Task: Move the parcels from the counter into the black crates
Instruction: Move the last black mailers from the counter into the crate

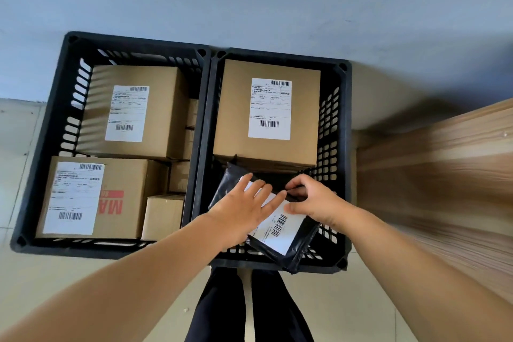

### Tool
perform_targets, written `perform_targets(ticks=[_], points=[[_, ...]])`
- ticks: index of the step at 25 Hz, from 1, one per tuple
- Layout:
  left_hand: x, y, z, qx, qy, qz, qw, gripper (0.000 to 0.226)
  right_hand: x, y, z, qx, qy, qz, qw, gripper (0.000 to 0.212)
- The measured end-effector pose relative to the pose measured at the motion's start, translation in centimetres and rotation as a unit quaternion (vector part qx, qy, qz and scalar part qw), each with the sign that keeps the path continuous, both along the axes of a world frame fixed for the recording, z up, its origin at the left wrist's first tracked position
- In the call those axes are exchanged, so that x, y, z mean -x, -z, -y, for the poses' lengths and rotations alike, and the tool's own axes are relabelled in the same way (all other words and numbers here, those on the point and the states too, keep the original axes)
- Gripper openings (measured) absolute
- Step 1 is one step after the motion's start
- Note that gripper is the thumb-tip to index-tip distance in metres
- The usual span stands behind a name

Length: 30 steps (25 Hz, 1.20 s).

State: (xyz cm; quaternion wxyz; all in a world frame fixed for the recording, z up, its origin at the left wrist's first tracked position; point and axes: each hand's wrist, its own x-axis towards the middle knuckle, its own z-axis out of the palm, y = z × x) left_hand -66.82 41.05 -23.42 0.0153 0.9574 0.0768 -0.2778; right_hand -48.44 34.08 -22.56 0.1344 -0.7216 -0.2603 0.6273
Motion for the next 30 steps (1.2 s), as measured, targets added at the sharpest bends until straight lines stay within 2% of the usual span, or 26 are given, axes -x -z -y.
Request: perform_targets(ticks=[3, 5, 8, 12, 14, 16, 18, 21, 25, 30], points=[[-0.9, 3.6, -0.4, -0.007, -0.061, -0.017, 0.998, 0.104, 0.0, 2.6, 0.1, -0.046, 0.028, 0.131, 0.99, 0.042], [-1.7, 6.4, -1.0, 0.0, -0.117, -0.048, 0.992, 0.106, 0.1, 5.0, 0.5, -0.009, 0.05, 0.168, 0.984, 0.049], [-2.6, 11.0, -1.3, 0.005, -0.17, -0.097, 0.981, 0.108, 1.2, 9.4, 2.0, 0.063, 0.059, 0.113, 0.99, 0.059], [-3.0, 16.7, -1.6, 0.003, -0.159, -0.108, 0.981, 0.105, 2.8, 14.2, 2.2, 0.109, 0.074, 0.052, 0.99, 0.071], [-3.1, 18.6, -1.8, -0.01, -0.15, -0.109, 0.983, 0.1, 3.1, 15.7, 1.8, 0.113, 0.09, 0.04, 0.989, 0.072], [-2.9, 19.9, -1.6, -0.024, -0.144, -0.108, 0.983, 0.096, 3.2, 16.6, 1.6, 0.111, 0.105, 0.03, 0.988, 0.063], [-2.5, 20.5, -1.5, -0.032, -0.144, -0.106, 0.983, 0.092, 3.1, 17.4, 1.4, 0.106, 0.124, 0.023, 0.986, 0.056], [-1.7, 21.2, -0.7, -0.05, -0.121, -0.063, 0.989, 0.09, 3.0, 18.1, 1.3, 0.102, 0.142, 0.026, 0.984, 0.06], [-1.0, 20.5, 1.0, 0.047, -0.221, -0.055, 0.973, 0.097, 3.2, 18.1, 1.5, 0.119, 0.163, 0.017, 0.979, 0.071], [-0.5, 18.2, 1.5, 0.094, -0.278, -0.109, 0.95, 0.079, 3.2, 15.7, 1.7, 0.109, 0.14, 0.04, 0.983, 0.061]])
